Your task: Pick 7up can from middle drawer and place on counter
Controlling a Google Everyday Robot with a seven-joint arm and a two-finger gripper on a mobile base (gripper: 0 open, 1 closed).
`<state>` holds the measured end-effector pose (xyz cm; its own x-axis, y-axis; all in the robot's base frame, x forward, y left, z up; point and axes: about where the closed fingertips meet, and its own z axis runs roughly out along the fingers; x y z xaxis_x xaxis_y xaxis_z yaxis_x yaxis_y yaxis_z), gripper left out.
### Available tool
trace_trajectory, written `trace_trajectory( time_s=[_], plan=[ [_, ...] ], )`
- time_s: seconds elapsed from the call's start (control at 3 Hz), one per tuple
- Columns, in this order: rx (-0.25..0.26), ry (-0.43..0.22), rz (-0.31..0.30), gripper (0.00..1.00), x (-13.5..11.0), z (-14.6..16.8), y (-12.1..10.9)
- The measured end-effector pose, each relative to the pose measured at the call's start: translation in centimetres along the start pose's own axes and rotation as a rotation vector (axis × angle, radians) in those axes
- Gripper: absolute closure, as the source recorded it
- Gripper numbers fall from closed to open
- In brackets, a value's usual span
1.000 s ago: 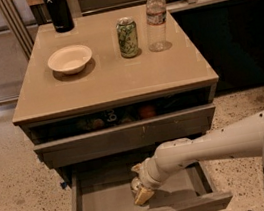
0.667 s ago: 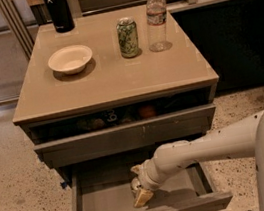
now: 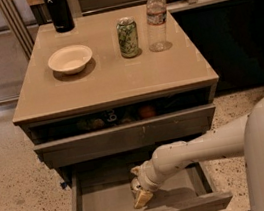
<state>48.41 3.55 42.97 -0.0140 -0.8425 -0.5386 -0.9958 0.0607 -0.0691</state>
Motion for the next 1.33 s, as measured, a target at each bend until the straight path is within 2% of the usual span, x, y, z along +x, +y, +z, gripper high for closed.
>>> trace_trajectory(
  time_s=[1.0,1.33],
  plan=[
    [-0.011,0.008,-0.005,0.94,0.23,0.16,0.1],
    [-0.011,0.008,-0.005,1.0,0.23,0.17,0.11]
  ],
)
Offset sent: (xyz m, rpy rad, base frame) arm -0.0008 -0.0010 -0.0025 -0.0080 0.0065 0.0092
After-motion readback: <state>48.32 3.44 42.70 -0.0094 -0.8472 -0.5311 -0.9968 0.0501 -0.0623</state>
